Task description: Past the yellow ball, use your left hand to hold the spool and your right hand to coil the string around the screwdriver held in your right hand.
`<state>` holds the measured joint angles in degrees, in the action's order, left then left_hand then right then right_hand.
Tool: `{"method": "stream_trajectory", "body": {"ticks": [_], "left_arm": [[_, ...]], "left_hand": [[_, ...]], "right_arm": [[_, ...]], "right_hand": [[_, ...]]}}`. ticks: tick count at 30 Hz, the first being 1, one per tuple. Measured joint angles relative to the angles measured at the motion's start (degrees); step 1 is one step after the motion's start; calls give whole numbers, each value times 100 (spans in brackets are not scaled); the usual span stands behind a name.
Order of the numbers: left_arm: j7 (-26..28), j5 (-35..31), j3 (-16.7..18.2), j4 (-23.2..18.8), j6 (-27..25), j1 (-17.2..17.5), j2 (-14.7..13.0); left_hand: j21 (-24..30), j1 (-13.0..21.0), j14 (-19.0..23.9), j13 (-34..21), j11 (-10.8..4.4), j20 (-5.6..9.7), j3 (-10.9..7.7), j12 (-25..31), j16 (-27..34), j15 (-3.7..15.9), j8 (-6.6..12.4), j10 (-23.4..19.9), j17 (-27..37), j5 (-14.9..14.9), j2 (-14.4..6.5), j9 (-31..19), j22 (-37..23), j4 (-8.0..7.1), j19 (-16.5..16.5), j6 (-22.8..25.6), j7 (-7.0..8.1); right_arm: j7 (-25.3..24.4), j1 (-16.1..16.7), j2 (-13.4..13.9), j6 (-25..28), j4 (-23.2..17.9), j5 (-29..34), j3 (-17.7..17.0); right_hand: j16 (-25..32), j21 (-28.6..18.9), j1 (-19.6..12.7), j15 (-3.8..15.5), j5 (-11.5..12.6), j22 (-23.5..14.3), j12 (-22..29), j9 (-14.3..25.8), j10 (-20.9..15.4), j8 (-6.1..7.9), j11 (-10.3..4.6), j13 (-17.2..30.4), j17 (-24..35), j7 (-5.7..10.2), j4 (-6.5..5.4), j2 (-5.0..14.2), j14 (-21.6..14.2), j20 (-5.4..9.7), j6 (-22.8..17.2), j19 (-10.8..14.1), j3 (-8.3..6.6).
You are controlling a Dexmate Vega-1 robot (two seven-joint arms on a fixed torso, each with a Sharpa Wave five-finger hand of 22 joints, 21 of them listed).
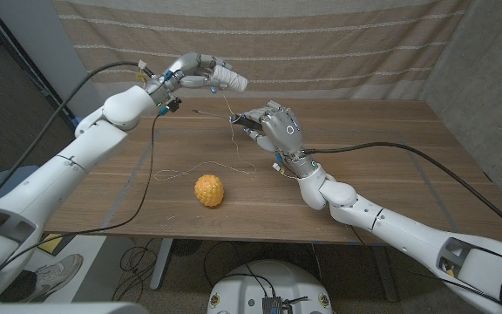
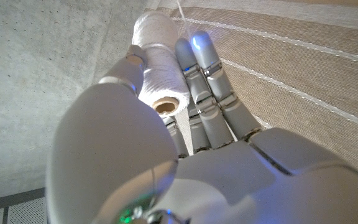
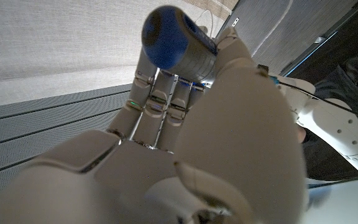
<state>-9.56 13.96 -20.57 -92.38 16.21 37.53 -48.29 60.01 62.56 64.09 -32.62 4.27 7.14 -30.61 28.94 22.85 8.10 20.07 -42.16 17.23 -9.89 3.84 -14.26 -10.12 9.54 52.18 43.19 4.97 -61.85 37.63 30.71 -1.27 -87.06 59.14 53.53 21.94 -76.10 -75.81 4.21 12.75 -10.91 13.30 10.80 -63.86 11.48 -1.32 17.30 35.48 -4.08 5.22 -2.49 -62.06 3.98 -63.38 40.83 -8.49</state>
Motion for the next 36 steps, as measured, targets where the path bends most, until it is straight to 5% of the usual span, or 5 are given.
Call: {"method": "stream_trajectory", "body": {"ticks": [22,36], "left_arm": [[358,123,433,-504,-108,966,-538],[145,205,459,-674,95,1172,-660]], "left_hand": [[61,7,12,-10,-9,-20,7,-45,0,7,-22,-28,3,-11,7,1,-1,-8,-19,33,31],[83,7,21,-20,-11,-11,15,-67,0,2,-40,-29,3,-5,7,2,-1,-15,-31,52,12]], "right_arm": [[-118,218,-202,378,62,-638,-683],[148,154,-201,831,159,-857,-783]], "right_hand": [[-17,-89,0,0,-2,-1,0,0,1,-13,1,-2,-3,0,12,0,0,-20,0,-42,12],[-22,-133,0,19,-12,0,-49,0,-22,-22,22,-2,21,38,15,0,-20,-21,-63,-42,15]]}}
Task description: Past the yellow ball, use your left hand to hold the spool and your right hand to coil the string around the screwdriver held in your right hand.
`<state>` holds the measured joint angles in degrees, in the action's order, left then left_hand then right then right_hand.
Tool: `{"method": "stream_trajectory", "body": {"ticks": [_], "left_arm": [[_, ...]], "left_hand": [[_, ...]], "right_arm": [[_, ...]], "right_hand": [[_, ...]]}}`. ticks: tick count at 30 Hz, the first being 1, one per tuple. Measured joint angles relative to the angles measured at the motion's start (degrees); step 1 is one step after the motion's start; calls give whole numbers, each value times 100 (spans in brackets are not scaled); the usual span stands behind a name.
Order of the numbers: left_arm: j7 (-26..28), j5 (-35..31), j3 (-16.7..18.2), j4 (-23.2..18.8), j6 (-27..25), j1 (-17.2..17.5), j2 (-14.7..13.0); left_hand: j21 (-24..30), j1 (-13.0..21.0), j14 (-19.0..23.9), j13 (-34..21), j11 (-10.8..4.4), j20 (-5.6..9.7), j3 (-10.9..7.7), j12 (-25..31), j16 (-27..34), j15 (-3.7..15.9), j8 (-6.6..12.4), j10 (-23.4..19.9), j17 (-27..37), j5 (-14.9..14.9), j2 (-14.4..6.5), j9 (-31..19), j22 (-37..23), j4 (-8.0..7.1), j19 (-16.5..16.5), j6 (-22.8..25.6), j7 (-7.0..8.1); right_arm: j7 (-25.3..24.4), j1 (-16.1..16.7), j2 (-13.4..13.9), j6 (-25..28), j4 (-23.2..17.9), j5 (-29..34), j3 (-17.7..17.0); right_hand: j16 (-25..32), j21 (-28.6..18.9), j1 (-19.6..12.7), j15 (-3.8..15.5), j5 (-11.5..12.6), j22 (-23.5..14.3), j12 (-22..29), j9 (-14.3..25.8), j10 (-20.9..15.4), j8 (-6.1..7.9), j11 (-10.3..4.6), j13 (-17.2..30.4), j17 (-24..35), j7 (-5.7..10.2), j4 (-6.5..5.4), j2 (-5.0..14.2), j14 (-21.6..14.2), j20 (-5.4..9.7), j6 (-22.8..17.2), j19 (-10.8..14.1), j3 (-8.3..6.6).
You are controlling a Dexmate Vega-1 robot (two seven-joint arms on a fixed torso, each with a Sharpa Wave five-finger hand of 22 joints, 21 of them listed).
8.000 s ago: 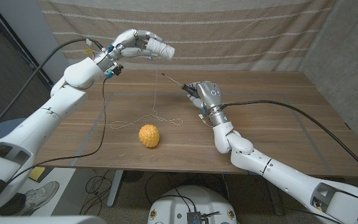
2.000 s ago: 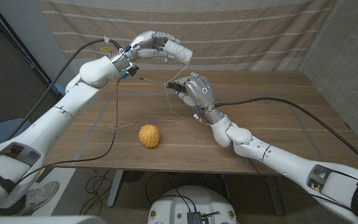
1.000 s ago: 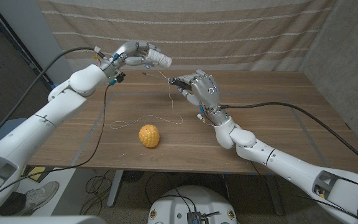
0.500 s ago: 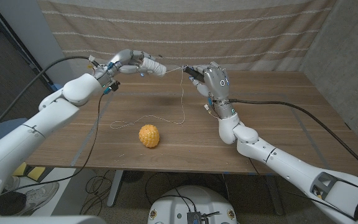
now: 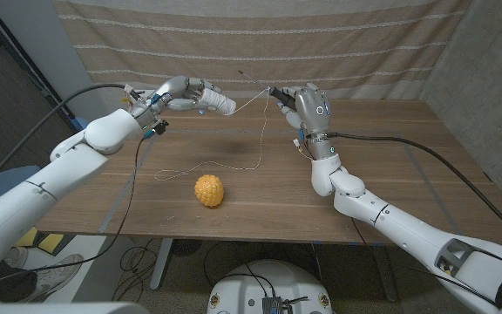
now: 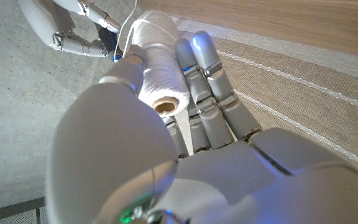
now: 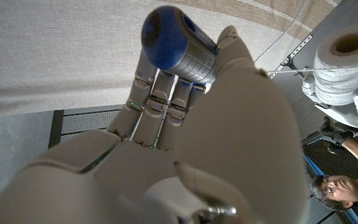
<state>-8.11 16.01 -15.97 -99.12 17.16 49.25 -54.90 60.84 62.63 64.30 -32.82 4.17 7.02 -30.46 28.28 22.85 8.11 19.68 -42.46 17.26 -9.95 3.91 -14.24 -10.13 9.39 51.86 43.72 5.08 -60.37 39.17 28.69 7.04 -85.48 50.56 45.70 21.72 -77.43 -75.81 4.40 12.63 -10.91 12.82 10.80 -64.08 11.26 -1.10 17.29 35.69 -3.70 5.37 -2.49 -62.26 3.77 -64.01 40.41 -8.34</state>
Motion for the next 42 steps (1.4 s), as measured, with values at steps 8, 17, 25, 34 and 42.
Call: {"method": "stream_trajectory", "body": {"ticks": [8,17,25,34,42], "left_arm": [[-204,9,-106,-47,121,-50,29],[-397,92,-159,-116,375,-119,127],[-440,212,-96,-213,716,-151,293],[-268,209,34,-308,986,-152,500],[-64,82,126,-393,1094,-177,671]], "left_hand": [[0,0,0,-26,-6,0,0,-19,0,0,-3,-6,8,10,0,1,0,-1,0,0,0],[21,0,0,-25,-2,-1,8,-47,1,0,-5,-64,19,-4,0,-29,0,-8,0,0,-1],[41,0,19,-54,-2,-6,9,-69,-27,19,-5,-67,25,-5,0,-28,0,-9,-49,0,-1],[62,0,19,-59,-8,-7,-11,-88,-27,19,-44,-74,26,-2,0,-30,-1,-7,-53,2,-3],[62,0,19,-58,-9,-8,-12,-101,-27,19,-49,-74,45,5,0,-29,-1,-10,-52,19,1]], "right_arm": [[119,-46,2,225,86,-104,3],[250,-68,34,424,165,-176,65],[301,-86,74,450,244,-220,153],[264,-88,145,327,262,-231,239],[8,-64,243,12,241,-84,312]], "right_hand": [[-1,-1,0,0,34,26,0,0,1,0,-1,15,4,0,0,0,0,0,0,0,0],[-12,-38,0,0,34,27,0,0,1,-22,-1,15,3,0,1,0,0,21,0,-22,1],[-17,-45,-30,0,34,25,0,0,1,-1,-1,15,2,-20,2,-29,0,-10,-21,-53,1],[-18,-45,-29,0,32,25,0,0,1,-1,-1,14,2,-8,5,-29,0,-11,-51,-52,5],[-23,-45,-30,0,27,25,0,0,-22,-1,-21,13,0,-8,10,-29,0,10,-52,-73,10]]}}
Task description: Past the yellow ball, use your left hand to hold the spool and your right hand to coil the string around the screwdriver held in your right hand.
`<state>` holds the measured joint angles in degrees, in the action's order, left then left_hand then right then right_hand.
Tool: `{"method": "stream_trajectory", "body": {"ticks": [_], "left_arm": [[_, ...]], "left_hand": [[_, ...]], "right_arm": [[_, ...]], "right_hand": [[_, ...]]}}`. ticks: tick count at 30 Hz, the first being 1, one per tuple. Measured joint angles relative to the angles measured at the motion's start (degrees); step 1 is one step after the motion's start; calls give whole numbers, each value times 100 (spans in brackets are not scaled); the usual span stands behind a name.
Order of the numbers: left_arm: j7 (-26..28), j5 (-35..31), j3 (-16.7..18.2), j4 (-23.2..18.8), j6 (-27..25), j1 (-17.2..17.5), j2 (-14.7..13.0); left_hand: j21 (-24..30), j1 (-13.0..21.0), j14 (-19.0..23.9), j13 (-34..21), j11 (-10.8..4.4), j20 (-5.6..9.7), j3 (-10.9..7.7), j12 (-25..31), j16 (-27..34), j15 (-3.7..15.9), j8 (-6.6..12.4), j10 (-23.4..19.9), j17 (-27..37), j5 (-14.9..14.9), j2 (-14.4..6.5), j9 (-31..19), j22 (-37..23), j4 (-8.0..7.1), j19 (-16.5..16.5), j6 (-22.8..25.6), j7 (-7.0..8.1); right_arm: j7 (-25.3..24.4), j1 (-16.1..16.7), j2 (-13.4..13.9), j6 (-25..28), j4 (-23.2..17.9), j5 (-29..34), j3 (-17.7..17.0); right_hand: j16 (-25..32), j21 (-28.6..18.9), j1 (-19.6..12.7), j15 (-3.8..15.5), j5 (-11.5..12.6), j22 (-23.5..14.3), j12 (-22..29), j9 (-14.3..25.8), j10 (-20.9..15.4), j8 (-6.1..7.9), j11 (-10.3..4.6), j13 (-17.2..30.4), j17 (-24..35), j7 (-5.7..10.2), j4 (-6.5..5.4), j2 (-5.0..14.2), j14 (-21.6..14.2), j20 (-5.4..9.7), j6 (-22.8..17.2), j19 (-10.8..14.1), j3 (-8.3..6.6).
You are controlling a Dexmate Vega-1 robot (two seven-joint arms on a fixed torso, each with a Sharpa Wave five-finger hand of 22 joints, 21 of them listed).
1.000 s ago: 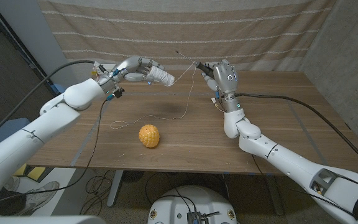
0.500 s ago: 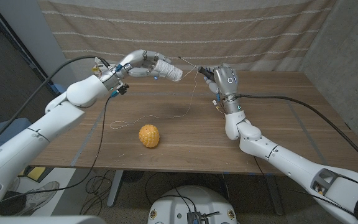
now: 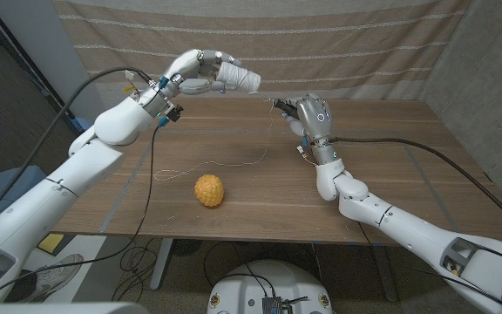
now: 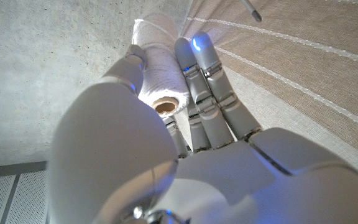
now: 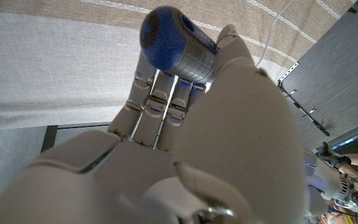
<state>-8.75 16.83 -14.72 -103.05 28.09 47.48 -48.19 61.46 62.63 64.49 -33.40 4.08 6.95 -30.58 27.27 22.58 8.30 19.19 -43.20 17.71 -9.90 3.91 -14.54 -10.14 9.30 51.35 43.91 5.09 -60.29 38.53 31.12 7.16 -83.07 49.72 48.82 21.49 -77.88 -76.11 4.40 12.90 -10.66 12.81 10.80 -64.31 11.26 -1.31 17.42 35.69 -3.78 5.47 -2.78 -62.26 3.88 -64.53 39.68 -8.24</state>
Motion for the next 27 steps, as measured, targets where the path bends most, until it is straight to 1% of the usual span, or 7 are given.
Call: {"method": "stream_trajectory", "body": {"ticks": [10,12,15,16,17,18,27], "left_arm": [[257,-127,99,-85,-37,-28,180],[382,-179,114,-95,-116,-34,211],[474,-214,136,-105,-189,-43,250],[484,-219,137,-105,-199,-43,252],[484,-219,144,-105,-199,-44,265],[484,-219,150,-106,-199,-45,272],[840,-356,235,-41,-596,-30,296]], "left_hand": [[22,0,0,-8,-1,-1,0,-12,0,0,0,1,-3,-2,0,11,0,-1,0,0,0],[22,0,0,-17,-1,-1,0,-21,0,0,-1,1,-5,-9,0,11,0,-1,1,0,0],[22,0,0,-20,-1,-1,1,-22,0,0,-1,1,-1,-10,0,1,0,-1,1,0,0],[22,0,0,-20,-1,-1,1,-22,0,0,-1,1,-1,-11,0,1,0,-1,1,0,0],[22,0,0,-20,-1,-1,1,-23,0,0,-13,1,-1,-11,0,1,0,-1,1,0,0],[25,0,0,-20,-2,-1,1,-23,1,0,-17,1,0,-11,0,0,0,-1,1,0,0],[44,29,0,-20,17,-1,1,-53,4,0,-18,-42,4,-10,29,0,0,-2,1,0,0]], "right_arm": [[-248,385,-258,-1007,21,1057,-565],[-271,614,-498,-1268,25,1331,-1003],[-293,644,-534,-1577,25,1623,-1065],[-306,800,-733,-1788,24,1822,-1408],[-312,800,-733,-1903,24,1926,-1408],[-323,921,-906,-2109,9,2111,-1686],[-347,1191,-1396,-2725,-15,2621,-2398]], "right_hand": [[-5,-39,0,11,-9,0,-1,0,-29,23,9,-2,-1,9,12,0,-29,-1,-28,1,12],[-11,-39,0,11,-8,0,-1,0,-29,23,9,-1,0,9,15,0,-29,0,-28,1,15],[-17,-39,0,11,26,0,-1,0,-29,23,9,-1,4,9,15,0,-30,-1,-29,1,15],[-18,-39,0,11,25,0,-1,0,-29,23,9,-1,4,9,16,0,-30,-1,-29,1,15],[-20,-39,0,11,26,0,-1,0,-29,22,9,-1,4,9,16,0,-30,-1,-29,1,16],[-20,-39,0,11,25,-1,-1,0,-29,22,9,-2,4,9,16,0,-30,-1,-29,1,16],[-22,-39,0,11,25,-1,-35,0,-29,17,9,-1,3,9,15,0,-30,-31,-29,-29,15]]}}
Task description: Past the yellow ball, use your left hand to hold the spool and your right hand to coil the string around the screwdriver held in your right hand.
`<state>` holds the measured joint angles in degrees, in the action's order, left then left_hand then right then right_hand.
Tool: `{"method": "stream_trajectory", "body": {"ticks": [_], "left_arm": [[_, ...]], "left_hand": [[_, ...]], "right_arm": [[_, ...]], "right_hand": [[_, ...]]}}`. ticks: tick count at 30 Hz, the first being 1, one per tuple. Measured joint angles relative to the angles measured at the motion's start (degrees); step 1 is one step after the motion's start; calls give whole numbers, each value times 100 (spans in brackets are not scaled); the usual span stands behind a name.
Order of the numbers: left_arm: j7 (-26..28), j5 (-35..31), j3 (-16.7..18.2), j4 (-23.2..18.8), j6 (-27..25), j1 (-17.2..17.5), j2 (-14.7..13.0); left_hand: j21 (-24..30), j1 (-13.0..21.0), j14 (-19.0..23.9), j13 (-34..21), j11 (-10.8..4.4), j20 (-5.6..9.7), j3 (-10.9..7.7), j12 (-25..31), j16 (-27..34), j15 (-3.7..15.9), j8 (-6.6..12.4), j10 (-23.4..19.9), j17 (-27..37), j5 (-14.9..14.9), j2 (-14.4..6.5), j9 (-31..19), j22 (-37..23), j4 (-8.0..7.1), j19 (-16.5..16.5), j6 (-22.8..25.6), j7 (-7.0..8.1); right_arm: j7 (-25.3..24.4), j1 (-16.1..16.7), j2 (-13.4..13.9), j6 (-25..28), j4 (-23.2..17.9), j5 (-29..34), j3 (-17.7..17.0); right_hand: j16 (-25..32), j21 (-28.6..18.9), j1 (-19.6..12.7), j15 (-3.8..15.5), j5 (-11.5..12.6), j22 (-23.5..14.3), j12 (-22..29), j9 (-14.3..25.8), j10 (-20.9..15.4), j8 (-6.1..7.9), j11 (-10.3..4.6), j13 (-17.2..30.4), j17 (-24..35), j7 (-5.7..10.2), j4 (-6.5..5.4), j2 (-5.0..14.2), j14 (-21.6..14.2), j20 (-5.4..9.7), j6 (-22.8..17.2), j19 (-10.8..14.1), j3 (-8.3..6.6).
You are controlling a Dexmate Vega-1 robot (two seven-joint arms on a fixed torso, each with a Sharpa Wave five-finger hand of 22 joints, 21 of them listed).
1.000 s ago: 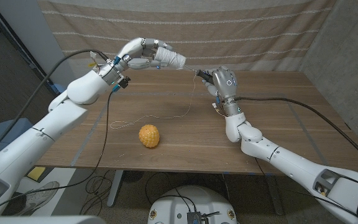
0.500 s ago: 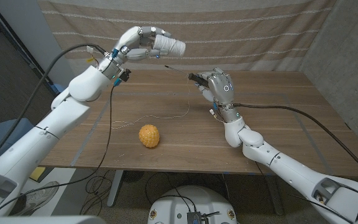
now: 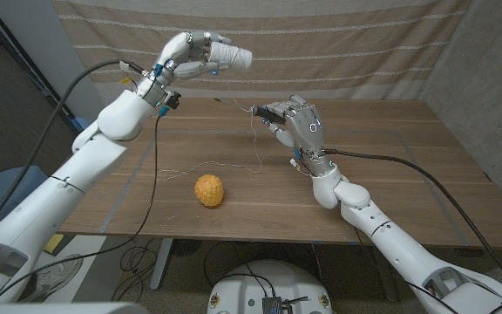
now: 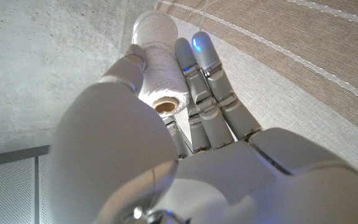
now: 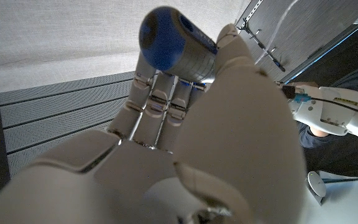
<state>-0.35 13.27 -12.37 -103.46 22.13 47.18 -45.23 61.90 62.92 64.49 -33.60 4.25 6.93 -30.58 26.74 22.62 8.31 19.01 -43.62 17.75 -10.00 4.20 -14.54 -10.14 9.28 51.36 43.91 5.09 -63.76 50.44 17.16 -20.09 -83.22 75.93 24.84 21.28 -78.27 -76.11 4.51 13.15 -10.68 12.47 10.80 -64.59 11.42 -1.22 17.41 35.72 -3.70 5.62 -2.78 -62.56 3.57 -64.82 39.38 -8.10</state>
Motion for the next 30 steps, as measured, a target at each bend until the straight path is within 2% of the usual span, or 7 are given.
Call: {"method": "stream_trajectory", "body": {"ticks": [1,5,8,12,20,25,30], "left_arm": [[27,-11,9,11,-34,10,-4],[125,-32,47,61,-144,51,-32],[179,-44,57,82,-211,69,-45],[244,-49,82,161,-283,138,-97],[270,-32,86,280,-331,228,-167],[228,-1,86,280,-332,228,-167],[120,36,10,395,-291,273,-258]], "left_hand": [[0,0,0,0,0,0,0,-2,0,0,0,0,0,0,0,0,0,0,0,0,0],[0,0,0,-2,-9,0,0,-15,0,0,-1,-9,1,1,0,0,0,0,0,0,0],[22,0,0,-27,-8,0,0,-23,1,0,-1,-9,1,-15,0,0,0,-1,0,0,0],[22,0,0,-27,-9,-10,8,-36,-34,0,-5,-9,8,-15,0,0,0,-8,-35,13,13],[22,0,1,-35,-9,-17,8,-46,-44,0,-17,-9,8,-15,0,1,0,-8,-42,14,13],[22,0,2,-68,-10,-17,9,-58,-45,-1,-21,-10,6,-15,0,1,0,-9,-42,32,31],[22,0,3,-67,-18,-17,16,-68,-45,-2,-22,-17,5,-14,0,1,0,-16,-42,32,31]], "right_arm": [[-7,31,-69,-247,0,180,-90],[-13,102,-265,-513,9,348,-348],[-14,146,-419,-599,18,385,-534],[-19,206,-695,-881,31,488,-854],[-24,249,-1145,-1117,71,530,-1345],[-24,190,-1257,-1117,149,530,-1446],[-25,67,-1189,-774,261,274,-1314]], "right_hand": [[0,0,0,0,0,0,0,0,0,-1,0,0,0,0,0,0,0,0,0,0,0],[0,-7,0,0,0,0,0,0,0,-6,0,0,0,0,1,0,0,0,0,0,-1],[-18,-48,0,0,-2,0,0,0,0,-16,0,0,-2,-8,79,0,0,10,-9,-11,-79],[-21,-49,0,0,-3,0,0,0,0,-23,0,0,23,-8,80,0,0,10,-9,-10,-79],[-22,-49,0,0,-8,0,0,0,0,-18,0,0,33,-7,87,0,0,10,-9,-10,-87],[-22,-48,0,0,-12,0,0,0,0,-18,0,30,33,-7,88,0,0,10,-8,-10,-86],[-22,-49,0,0,-14,0,0,0,1,-18,0,30,32,-6,89,0,0,10,-8,-10,-85]]}}
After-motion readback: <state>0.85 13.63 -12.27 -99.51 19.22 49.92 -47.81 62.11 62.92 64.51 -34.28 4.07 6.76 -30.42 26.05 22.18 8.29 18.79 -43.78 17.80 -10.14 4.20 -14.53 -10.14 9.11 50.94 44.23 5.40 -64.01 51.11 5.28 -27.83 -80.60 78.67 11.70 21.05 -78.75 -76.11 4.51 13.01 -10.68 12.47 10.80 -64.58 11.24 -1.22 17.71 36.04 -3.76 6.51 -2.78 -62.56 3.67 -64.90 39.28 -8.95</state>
